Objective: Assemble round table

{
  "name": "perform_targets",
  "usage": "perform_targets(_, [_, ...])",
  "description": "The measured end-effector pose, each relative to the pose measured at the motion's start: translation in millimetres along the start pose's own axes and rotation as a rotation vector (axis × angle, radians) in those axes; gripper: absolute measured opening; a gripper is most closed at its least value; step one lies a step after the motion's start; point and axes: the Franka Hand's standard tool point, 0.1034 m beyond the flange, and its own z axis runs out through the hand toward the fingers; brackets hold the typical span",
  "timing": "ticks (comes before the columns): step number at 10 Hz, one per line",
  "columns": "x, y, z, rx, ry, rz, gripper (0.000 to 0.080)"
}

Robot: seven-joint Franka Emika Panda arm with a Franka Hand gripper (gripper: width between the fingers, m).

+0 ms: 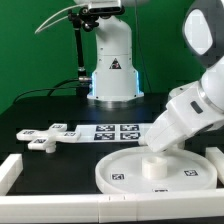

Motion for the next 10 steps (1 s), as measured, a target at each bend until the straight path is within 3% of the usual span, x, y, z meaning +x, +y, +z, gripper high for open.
perform_targets(2, [-0.1, -1.5, 3.1, -0.001, 0.0, -0.002, 0.0637])
perform_targets(4, [0.1, -1.7, 3.0, -0.001, 0.0, -0.002, 0.0285])
perform_targets(5, [0.1, -1.8, 3.0, 0.0, -0.001, -0.006, 0.0149])
perform_targets(6, [0.1, -1.6, 2.5, 0.0, -0.001, -0.012, 0.0149])
perform_targets(7, [0.4, -0.7, 1.6, 0.001, 0.001, -0.015, 0.0051])
perform_targets(10, [0.4, -0.4, 2.1, 0.001, 0.0, -0.018, 0.0051])
